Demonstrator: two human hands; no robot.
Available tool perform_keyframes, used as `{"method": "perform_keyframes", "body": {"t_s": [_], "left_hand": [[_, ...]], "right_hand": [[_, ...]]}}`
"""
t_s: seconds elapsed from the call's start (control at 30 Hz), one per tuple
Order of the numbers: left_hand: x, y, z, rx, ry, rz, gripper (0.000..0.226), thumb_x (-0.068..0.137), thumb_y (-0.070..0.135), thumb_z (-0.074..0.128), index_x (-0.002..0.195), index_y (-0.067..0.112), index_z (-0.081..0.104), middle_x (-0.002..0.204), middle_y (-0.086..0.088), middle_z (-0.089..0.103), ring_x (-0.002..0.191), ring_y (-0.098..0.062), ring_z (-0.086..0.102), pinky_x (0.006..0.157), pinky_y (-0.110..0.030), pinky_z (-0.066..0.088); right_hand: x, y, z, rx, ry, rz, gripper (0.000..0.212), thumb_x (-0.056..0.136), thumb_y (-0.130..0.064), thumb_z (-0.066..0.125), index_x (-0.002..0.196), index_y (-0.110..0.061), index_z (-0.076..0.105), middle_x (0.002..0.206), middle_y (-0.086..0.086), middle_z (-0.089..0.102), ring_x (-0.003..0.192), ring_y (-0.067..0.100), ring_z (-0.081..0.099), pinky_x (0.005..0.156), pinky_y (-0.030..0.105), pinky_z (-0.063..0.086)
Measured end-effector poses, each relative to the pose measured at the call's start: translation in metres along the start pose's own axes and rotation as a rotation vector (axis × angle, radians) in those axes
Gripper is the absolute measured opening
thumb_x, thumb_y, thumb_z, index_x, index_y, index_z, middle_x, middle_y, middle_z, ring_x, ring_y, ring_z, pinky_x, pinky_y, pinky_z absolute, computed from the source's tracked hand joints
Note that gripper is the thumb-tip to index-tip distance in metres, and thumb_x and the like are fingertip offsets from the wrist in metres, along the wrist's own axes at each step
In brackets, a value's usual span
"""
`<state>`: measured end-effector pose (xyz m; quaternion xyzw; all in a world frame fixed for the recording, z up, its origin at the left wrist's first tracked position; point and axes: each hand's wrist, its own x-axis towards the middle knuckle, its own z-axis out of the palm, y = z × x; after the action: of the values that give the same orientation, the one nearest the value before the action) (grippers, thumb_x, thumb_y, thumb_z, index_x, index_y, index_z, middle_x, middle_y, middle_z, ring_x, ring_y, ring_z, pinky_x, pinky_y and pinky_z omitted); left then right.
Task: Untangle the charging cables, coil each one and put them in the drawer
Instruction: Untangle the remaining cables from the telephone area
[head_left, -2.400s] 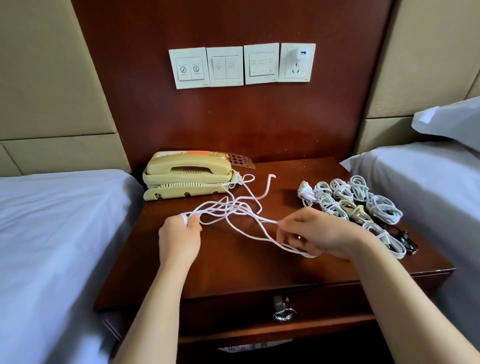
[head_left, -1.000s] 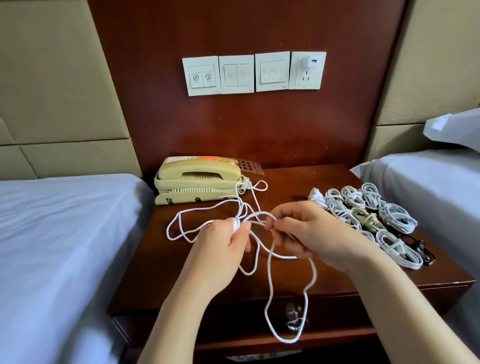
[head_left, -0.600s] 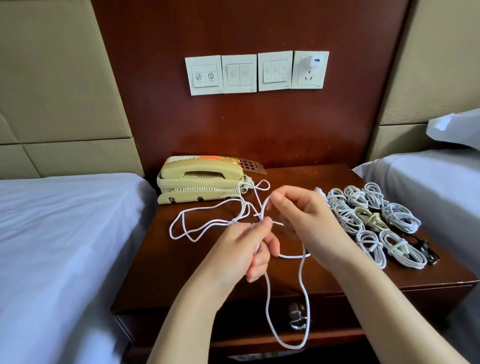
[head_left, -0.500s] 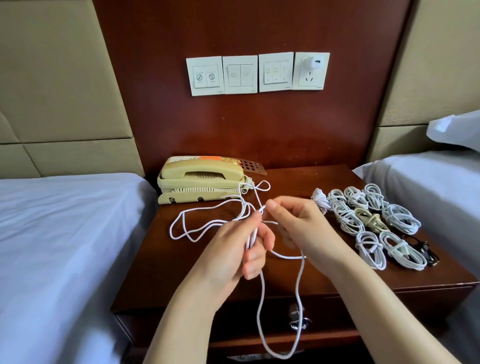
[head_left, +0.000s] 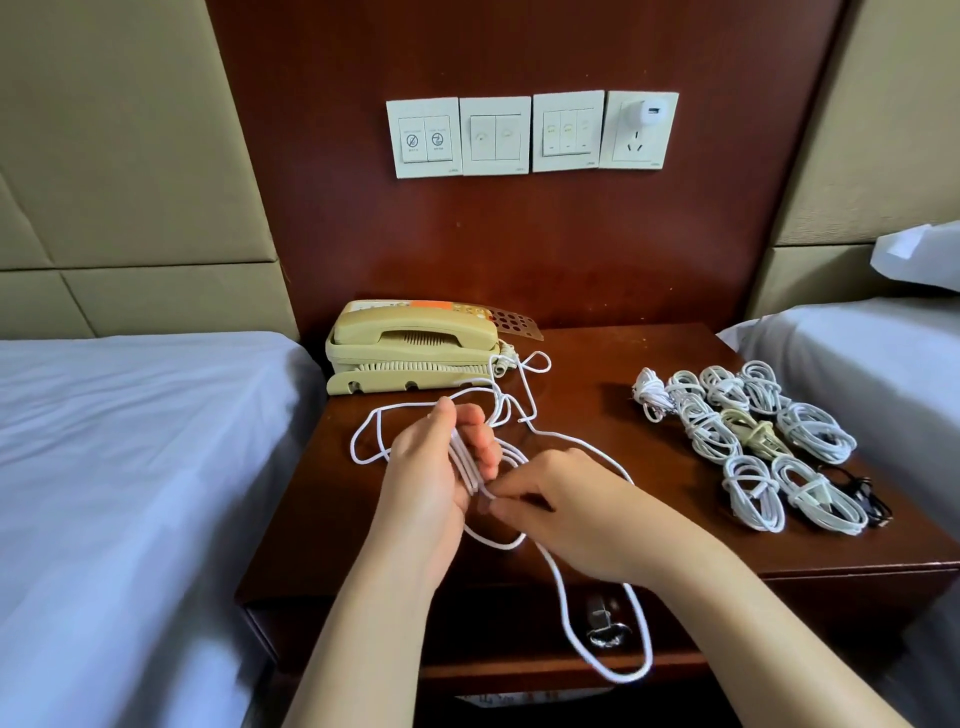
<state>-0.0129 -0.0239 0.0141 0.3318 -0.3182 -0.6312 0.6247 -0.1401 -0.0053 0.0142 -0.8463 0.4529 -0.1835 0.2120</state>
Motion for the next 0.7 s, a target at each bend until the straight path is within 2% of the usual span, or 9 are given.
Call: {"method": "perform_keyframes", "body": {"t_s": [0.07,0.1,0.23,0.33,0.37,0.43,0.57,0.63,0.7], "left_hand": [[0.002,-0.003,-0.002,0.123,0.041,0.080,0.038,0.102,0.017,0.032,0.073,0.003,0.053,0.044,0.002,0.053,0.038,-0.009,0.050,0.040,-0.015,0.041],[0.003,-0.004,-0.003,0.187,0.050,0.108,0.038,0.102,0.017,0.032,0.074,0.003,0.053,0.044,0.003,0.055,0.039,-0.008,0.053,0.042,-0.016,0.043],[0.004,-0.005,-0.007,0.480,0.053,0.178,0.038,0.102,0.017,0.033,0.075,0.004,0.057,0.048,0.001,0.060,0.043,-0.007,0.057,0.043,-0.017,0.045],[0.001,-0.010,-0.006,0.723,0.017,0.218,0.037,0.100,0.015,0.035,0.077,0.007,0.064,0.055,0.001,0.065,0.051,-0.008,0.062,0.053,-0.019,0.049],[-0.001,-0.011,-0.004,0.717,-0.021,0.193,0.039,0.101,0.016,0.034,0.076,0.009,0.063,0.055,0.003,0.065,0.053,-0.008,0.063,0.056,-0.021,0.051],[-0.006,-0.011,0.001,0.665,-0.114,0.092,0.042,0.103,0.017,0.031,0.073,0.010,0.060,0.051,0.003,0.061,0.050,-0.008,0.061,0.053,-0.022,0.051],[-0.015,-0.010,0.008,0.475,-0.237,-0.093,0.045,0.103,0.029,0.027,0.074,0.002,0.050,0.040,-0.001,0.042,0.033,-0.011,0.038,0.037,-0.018,0.032],[-0.016,-0.010,0.010,0.404,-0.273,-0.170,0.053,0.101,0.039,0.022,0.075,0.002,0.049,0.038,-0.001,0.035,0.031,-0.010,0.029,0.035,-0.017,0.025],[-0.016,-0.011,0.010,0.368,-0.313,-0.219,0.062,0.100,0.044,0.019,0.066,0.003,0.049,0.037,0.001,0.031,0.030,-0.008,0.026,0.034,-0.016,0.022]], "right_hand": [[-0.003,-0.004,-0.001,-0.034,0.014,-0.029,0.037,0.095,-0.021,0.052,0.063,-0.005,0.045,0.057,0.007,0.038,0.056,0.021,0.034,0.056,0.037,0.032],[-0.004,-0.007,-0.003,-0.032,0.018,-0.046,0.037,0.094,-0.020,0.052,0.062,-0.004,0.045,0.056,0.007,0.038,0.056,0.022,0.034,0.056,0.038,0.032],[-0.007,-0.010,-0.012,-0.014,0.124,-0.099,0.028,0.094,-0.018,0.050,0.074,-0.003,0.061,0.065,0.011,0.055,0.060,0.022,0.047,0.060,0.034,0.036],[-0.005,-0.008,-0.015,0.034,0.255,-0.102,0.026,0.096,-0.016,0.049,0.075,-0.008,0.063,0.064,0.005,0.058,0.061,0.019,0.049,0.059,0.030,0.038],[-0.005,-0.006,-0.016,0.060,0.293,-0.093,0.027,0.096,-0.016,0.049,0.073,-0.010,0.062,0.063,0.002,0.058,0.060,0.017,0.050,0.058,0.028,0.039],[-0.004,-0.002,-0.016,0.148,0.345,-0.087,0.027,0.096,-0.016,0.052,0.070,-0.013,0.060,0.058,-0.002,0.059,0.057,0.011,0.053,0.055,0.019,0.038],[0.000,0.011,-0.017,0.275,0.385,-0.072,0.023,0.093,-0.019,0.059,0.069,-0.020,0.060,0.051,-0.014,0.056,0.050,0.003,0.051,0.053,0.013,0.035],[0.002,0.018,-0.015,0.362,0.379,-0.057,0.023,0.091,-0.018,0.061,0.069,-0.015,0.060,0.047,-0.014,0.053,0.045,0.002,0.046,0.050,0.010,0.032],[0.003,0.023,-0.014,0.457,0.360,-0.056,0.023,0.091,-0.018,0.062,0.071,-0.006,0.059,0.047,-0.009,0.055,0.045,0.001,0.046,0.051,0.011,0.033]]}}
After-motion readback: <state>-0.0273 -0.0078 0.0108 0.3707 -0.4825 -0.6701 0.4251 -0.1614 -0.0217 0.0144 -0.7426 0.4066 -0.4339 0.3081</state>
